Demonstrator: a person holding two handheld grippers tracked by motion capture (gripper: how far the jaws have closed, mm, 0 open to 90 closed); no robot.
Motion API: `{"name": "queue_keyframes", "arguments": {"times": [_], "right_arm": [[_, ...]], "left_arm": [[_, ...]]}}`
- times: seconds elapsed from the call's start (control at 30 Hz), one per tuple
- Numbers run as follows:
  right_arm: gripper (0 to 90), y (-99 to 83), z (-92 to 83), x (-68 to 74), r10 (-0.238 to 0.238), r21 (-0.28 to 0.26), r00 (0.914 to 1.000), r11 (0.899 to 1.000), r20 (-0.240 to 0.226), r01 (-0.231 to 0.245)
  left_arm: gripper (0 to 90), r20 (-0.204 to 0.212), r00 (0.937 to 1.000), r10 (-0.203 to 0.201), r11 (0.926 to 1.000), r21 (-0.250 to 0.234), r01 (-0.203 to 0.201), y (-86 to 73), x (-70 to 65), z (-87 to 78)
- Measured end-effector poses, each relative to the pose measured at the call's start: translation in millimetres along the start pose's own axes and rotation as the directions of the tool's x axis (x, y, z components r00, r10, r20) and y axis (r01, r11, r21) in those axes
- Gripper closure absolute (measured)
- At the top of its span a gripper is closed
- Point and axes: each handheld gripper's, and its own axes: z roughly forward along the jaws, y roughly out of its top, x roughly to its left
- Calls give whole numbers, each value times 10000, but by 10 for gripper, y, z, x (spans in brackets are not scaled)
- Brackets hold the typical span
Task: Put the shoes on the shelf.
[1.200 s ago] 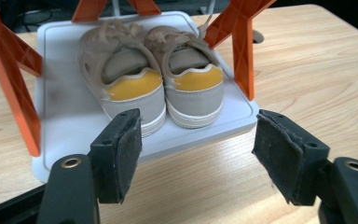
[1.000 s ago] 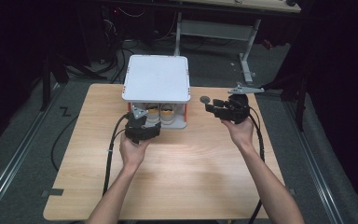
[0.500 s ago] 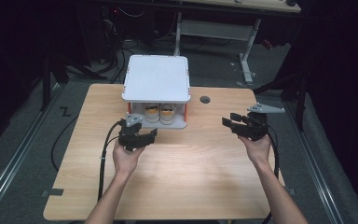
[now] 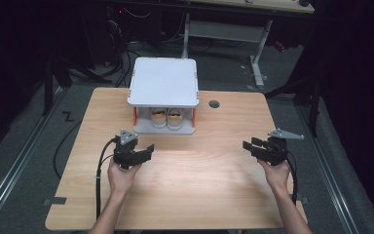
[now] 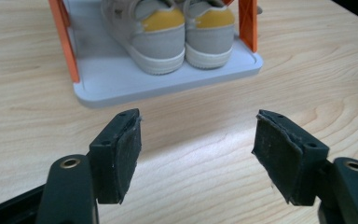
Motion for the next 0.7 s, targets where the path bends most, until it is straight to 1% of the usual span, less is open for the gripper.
{"name": "queue_keyframes", "arguments": {"times": [0.03,0.07,0.17,0.23,0.33,0.37,0.4,0.47,0.63,0.67,0.7], "right_arm": [[496,-42,7,-25,77,46,10000,10000,49,-77],[495,-81,12,-48,147,76,9998,9999,111,-148],[494,-183,20,-104,345,192,9989,9992,303,-351],[492,-238,29,-135,378,271,9982,9989,470,-391],[491,-308,39,-169,441,437,9968,9979,663,-471],[490,-328,42,-181,425,490,9964,9977,738,-461],[489,-348,43,-193,456,525,9958,9974,792,-498],[489,-387,44,-219,537,566,9950,9967,844,-586],[483,-473,71,-279,678,711,9916,9946,1102,-759],[481,-488,80,-286,683,771,9906,9940,1188,-778],[479,-504,92,-295,605,829,9897,9940,1295,-716]], "left_arm": [[322,-71,10000,11,10000,15,-11,-20,2,1],[322,-123,9999,116,9999,72,-115,-40,10,0],[322,-327,9993,167,9997,198,-161,-103,25,14],[323,-407,9989,225,9991,356,-210,-141,47,28],[323,-501,9986,150,9987,502,-125,-195,72,55],[323,-512,9985,202,9982,571,-173,-212,85,60],[323,-537,9984,173,9983,564,-142,-231,94,71],[322,-584,9982,158,9974,709,-116,-260,125,87],[324,-733,9972,-122,9961,857,185,-338,219,124],[325,-781,9967,-198,9957,883,267,-353,234,130],[325,-844,9963,-182,9952,940,262,-366,256,136]]}}
